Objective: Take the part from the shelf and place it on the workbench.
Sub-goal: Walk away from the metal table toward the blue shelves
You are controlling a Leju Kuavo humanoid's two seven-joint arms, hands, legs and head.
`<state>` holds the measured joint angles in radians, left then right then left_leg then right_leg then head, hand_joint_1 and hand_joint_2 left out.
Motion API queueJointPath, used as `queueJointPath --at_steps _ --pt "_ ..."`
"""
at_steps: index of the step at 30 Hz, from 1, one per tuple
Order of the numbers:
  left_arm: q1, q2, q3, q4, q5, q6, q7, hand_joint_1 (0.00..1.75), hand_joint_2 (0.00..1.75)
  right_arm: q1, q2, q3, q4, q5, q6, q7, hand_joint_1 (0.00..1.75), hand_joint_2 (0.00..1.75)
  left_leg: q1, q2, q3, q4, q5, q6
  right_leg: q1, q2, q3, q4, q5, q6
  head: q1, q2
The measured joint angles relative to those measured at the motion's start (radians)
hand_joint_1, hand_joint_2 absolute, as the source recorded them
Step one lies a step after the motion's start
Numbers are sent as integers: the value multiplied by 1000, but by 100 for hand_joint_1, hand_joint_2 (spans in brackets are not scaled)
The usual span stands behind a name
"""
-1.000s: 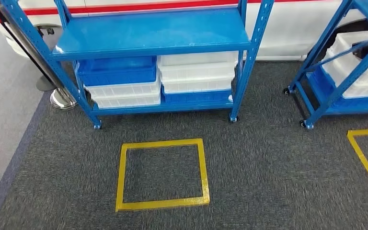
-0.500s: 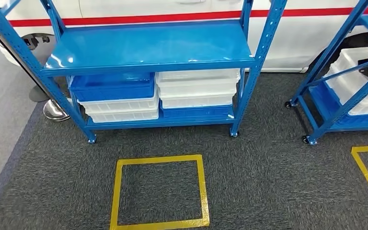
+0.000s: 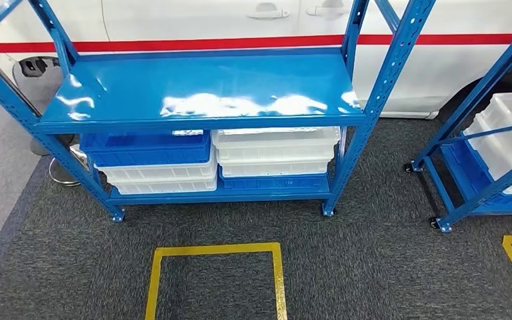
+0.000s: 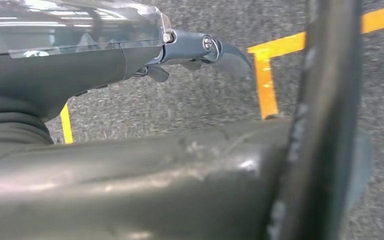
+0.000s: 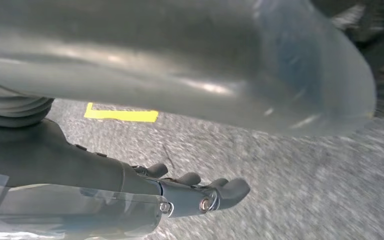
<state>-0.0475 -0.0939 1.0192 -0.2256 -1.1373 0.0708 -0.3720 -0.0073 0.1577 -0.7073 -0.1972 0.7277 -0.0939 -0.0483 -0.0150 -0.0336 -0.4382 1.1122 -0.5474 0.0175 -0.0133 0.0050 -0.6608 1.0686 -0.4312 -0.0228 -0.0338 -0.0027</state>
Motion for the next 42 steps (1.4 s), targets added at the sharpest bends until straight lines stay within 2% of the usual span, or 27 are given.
queueJointPath --at_steps 2,3,5,6,7,8,11,12,14,16,17,18,20,22,23,24,26,27,28,30,32,33,35,37,38,40,42 --pt "-5 0 0 0 -3 0 0 0 0 -5 0 -1 0 1 0 0 0 0 6 14 -87 133 30 -13 -3 -1 41 -19 -22 -10 0 0" --pt "-5 -1 0 0 -3 1 -1 0 0 -6 0 -1 0 2 0 0 0 0 9 19 -129 181 10 -21 -4 -2 63 -27 -36 -12 0 0" --pt "-1 -1 0 0 -3 1 0 0 0 -6 -1 -3 0 2 0 0 0 0 18 24 -192 212 -88 -32 -5 -1 112 -38 -67 -12 0 0" --pt "1 -1 0 0 -3 1 0 0 0 -5 -1 -4 0 2 0 0 0 0 21 26 -213 199 -135 -35 -6 0 137 -43 -84 -10 0 0" --pt "3 -1 0 0 -3 1 0 0 0 -4 -1 -4 0 2 0 0 0 0 24 27 -229 169 -157 -36 -8 0 164 -46 -102 -7 0 0" --pt "7 -1 0 0 -3 1 0 0 0 -3 -1 -5 0 2 0 0 0 0 26 28 -240 126 -141 -35 -9 1 190 -49 -121 -5 0 0" --pt "18 -1 1 0 -3 1 0 0 0 1 -1 -5 1 2 0 0 0 0 21 35 -254 -13 95 -21 -9 4 251 -54 -179 11 0 0" --pt "19 -1 1 0 -3 1 0 0 0 0 -1 -5 1 2 0 1 0 0 18 35 -250 -33 144 -14 -9 5 270 -56 -193 19 0 0" --pt "11 -2 1 0 -3 2 0 0 0 -12 -1 -5 0 2 0 1 0 0 14 31 -224 -41 135 1 -10 5 285 -35 -186 35 0 0" --pt "2 -2 1 0 -3 2 -1 0 0 -21 -1 -5 -1 2 0 0 0 0 15 28 -188 -61 117 17 -11 3 235 69 -136 43 0 0" --pt "0 -2 1 0 -3 2 -1 0 0 -25 -1 -5 -1 2 0 0 0 0 15 27 -169 -71 108 23 -11 2 188 138 -126 44 0 0" --pt "-1 -2 1 0 -3 2 -1 0 0 -25 -1 -5 -2 2 0 -1 0 0 15 27 -148 -79 96 28 -10 1 139 198 -137 45 0 0" --pt "-1 -2 1 0 -3 2 -1 0 0 -23 -1 -5 -2 2 0 -2 0 0 13 23 -108 -88 67 34 -7 0 57 253 -222 44 0 0" --pt "1 -2 1 0 -3 2 -1 0 0 -15 -1 -5 -1 2 0 -1 0 0 11 14 -63 -90 33 34 -2 0 4 229 -295 39 0 0" --pt "3 -2 1 0 -3 1 -1 0 0 -10 -1 -5 -1 2 0 -1 0 0 9 11 -39 -91 14 34 3 0 -13 191 -284 33 0 0" --pt "8 -3 2 0 -3 1 -1 0 0 -3 -2 -5 -1 2 0 -1 0 0 9 9 -19 -92 -5 33 10 0 -27 139 -223 22 0 0" --pt "11 -8 2 2 -3 0 -1 0 0 6 -6 -6 -1 2 0 0 0 0 4 4 20 -93 -43 28 26 6 -41 46 -54 2 0 0" --pt "11 -10 2 3 -3 0 0 0 0 7 -7 -6 -1 3 0 0 0 0 3 3 37 -98 -57 25 30 9 -39 21 3 -4 0 0" --pt "7 -11 2 4 -3 0 0 0 0 4 -8 -6 -1 3 0 1 0 0 1 1 54 -99 -61 20 32 12 -31 11 17 -9 0 0" --pt "1 -11 2 3 -4 0 0 0 0 -3 -6 -6 -1 4 0 1 0 0 -2 4 57 -70 -40 10 26 11 3 -7 2 -18 0 0" --pt "-6 -11 2 3 -5 2 0 0 0 -6 -5 -6 -1 5 0 1 0 0 0 13 6 25 -14 -3 17 9 44 -35 -7 -27 0 0" --pt "-7 -11 2 3 -6 4 0 0 0 -8 -5 -6 -1 6 -1 1 0 0 5 17 -31 78 -22 -10 13 9 63 -47 -14 -29 0 0" --pt "-7 -10 2 3 -6 6 0 0 0 -10 -6 -6 -1 7 -1 1 0 0 17 21 -103 144 -89 -26 6 9 100 -62 -32 -27 0 0" --pt "-5 -9 2 3 -7 7 0 0 0 -9 -6 -6 -1 8 -1 1 0 0 30 24 -149 133 -144 -42 -4 10 136 -68 -58 -18 0 0" --pt "-4 -9 2 3 -8 8 1 0 0 -9 -5 -6 -1 9 0 1 0 0 36 26 -160 99 -131 -48 -9 10 154 -68 -71 -12 0 0" --pt "2 -10 2 4 -13 9 3 0 0 -9 -5 -7 -1 10 0 2 0 0 47 31 -169 -3 -11 -58 -16 10 184 -64 -98 2 0 0" --pt "6 -10 2 4 -17 10 7 0 0 -10 -6 -7 -1 12 0 2 0 0 49 37 -175 -60 91 -52 -15 13 199 -58 -123 20 0 0"
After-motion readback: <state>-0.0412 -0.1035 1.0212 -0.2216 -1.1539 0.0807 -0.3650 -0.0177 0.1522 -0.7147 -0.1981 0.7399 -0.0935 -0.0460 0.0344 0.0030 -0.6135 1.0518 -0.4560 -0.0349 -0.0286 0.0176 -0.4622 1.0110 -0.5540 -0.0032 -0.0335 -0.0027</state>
